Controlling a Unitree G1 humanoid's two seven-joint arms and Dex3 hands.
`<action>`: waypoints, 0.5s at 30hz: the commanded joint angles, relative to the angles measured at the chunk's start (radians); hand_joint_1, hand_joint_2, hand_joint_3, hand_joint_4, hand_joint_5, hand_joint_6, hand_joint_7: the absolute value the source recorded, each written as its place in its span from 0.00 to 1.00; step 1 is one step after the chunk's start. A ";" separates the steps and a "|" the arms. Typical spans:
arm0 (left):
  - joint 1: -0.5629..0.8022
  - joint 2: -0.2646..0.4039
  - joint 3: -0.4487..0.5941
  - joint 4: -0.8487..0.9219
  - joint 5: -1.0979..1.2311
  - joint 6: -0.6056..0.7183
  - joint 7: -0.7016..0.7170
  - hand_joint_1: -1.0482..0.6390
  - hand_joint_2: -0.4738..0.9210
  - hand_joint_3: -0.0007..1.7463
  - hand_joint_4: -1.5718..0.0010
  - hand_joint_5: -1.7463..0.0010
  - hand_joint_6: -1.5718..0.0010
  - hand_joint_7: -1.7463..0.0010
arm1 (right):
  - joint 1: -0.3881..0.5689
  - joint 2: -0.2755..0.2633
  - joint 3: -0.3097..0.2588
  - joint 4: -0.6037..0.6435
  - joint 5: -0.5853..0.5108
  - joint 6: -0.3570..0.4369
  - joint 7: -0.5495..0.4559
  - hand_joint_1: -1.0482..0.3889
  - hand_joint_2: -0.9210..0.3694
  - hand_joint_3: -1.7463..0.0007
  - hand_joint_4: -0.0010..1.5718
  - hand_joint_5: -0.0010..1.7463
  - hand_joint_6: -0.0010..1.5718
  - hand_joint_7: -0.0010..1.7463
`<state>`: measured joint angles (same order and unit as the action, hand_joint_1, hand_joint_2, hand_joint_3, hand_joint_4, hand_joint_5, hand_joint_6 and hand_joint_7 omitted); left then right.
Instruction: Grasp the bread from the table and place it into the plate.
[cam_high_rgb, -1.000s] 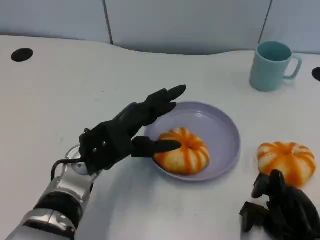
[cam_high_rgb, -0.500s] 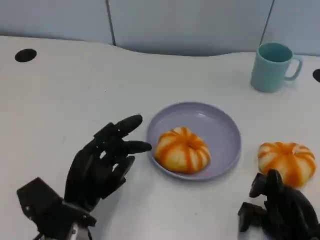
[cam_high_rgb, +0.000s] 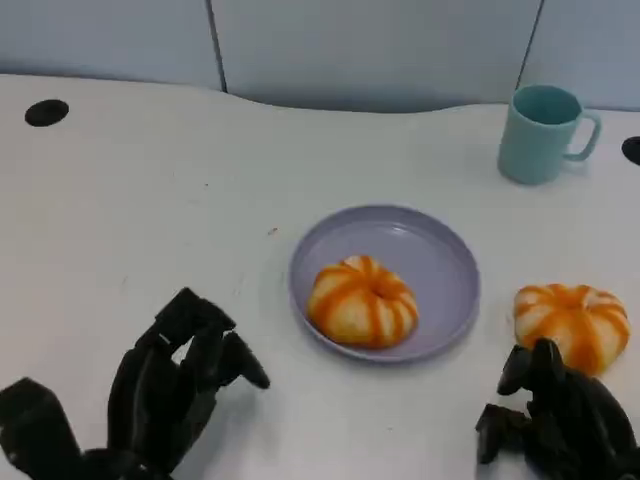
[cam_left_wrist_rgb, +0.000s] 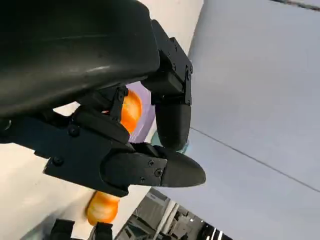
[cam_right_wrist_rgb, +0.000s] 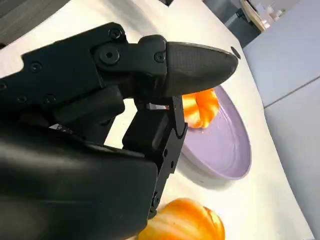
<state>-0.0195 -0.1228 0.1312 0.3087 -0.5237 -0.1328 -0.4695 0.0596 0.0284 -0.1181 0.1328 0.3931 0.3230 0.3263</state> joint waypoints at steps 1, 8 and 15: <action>0.016 0.006 0.016 0.016 0.020 -0.011 0.006 0.21 1.00 0.18 0.44 0.00 0.62 0.00 | 0.009 -0.020 -0.010 0.016 0.004 -0.003 0.016 0.41 0.00 0.72 0.82 0.73 0.76 0.68; -0.032 0.021 0.030 0.146 0.089 -0.131 -0.020 0.21 1.00 0.19 0.46 0.00 0.63 0.00 | 0.000 -0.021 -0.022 0.031 -0.002 -0.006 0.017 0.41 0.00 0.71 0.83 0.73 0.77 0.67; -0.081 0.025 0.051 0.233 0.105 -0.167 -0.023 0.21 1.00 0.18 0.45 0.00 0.62 0.00 | -0.018 -0.025 -0.036 0.078 0.002 -0.042 0.044 0.41 0.00 0.72 0.84 0.72 0.76 0.68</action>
<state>-0.0813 -0.1113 0.1675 0.5179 -0.4228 -0.2787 -0.4847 0.0407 0.0252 -0.1391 0.1757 0.3951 0.2946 0.3627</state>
